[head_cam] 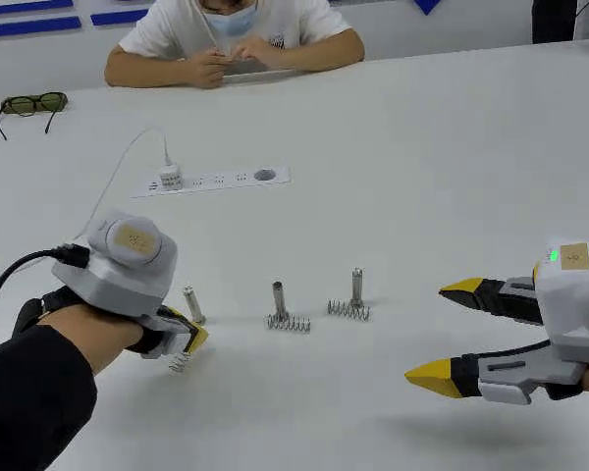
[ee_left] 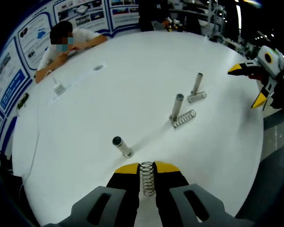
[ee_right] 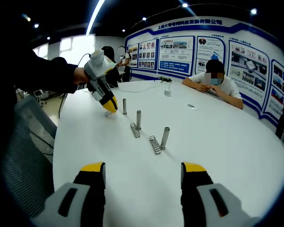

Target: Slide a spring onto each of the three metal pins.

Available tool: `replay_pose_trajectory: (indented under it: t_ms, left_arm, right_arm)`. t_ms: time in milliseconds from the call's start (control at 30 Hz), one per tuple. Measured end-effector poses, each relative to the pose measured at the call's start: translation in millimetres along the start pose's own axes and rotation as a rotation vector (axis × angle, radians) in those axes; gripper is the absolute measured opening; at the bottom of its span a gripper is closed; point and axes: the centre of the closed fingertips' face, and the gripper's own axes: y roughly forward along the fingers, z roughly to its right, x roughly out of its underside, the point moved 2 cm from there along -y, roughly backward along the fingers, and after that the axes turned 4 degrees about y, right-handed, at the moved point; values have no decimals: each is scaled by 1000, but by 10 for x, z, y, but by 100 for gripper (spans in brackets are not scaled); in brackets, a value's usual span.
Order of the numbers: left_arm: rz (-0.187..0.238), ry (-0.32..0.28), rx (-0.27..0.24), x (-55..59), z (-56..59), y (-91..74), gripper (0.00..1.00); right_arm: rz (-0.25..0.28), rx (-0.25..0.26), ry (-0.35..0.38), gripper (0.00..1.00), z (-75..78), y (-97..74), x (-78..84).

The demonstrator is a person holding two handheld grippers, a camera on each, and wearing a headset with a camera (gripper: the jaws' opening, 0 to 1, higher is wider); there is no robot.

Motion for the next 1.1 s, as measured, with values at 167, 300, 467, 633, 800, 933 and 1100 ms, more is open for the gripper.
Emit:
replay_pose_trajectory:
  t_ms: [167,300,467,633,800,933,1100]
  left_arm:
    - [26,-13,-6,8,-5,-49,11]
    - [41,-22,-12,23,-10,-93,11]
    - [59,-33,-19,43,-25,-144,11]
    - [79,-42,-27,59,-41,-188,11]
    - [114,-47,-36,51,-29,-253,11]
    - [149,-57,-46,43,-35,-302,11]
    - [176,-57,-53,20,-32,-371,11]
  right_arm:
    - [-6,-3,-5,66,-10,8,1]
    - [-12,-8,-11,66,-33,18,-2]
    - [-17,-12,-16,66,-51,26,-7]
    - [-18,-14,-20,66,-61,27,-15]
    - [-19,-15,-25,66,-72,30,-25]
    - [-22,-17,-28,66,-78,30,-25]
    - [-25,-21,-32,66,-93,39,-23]
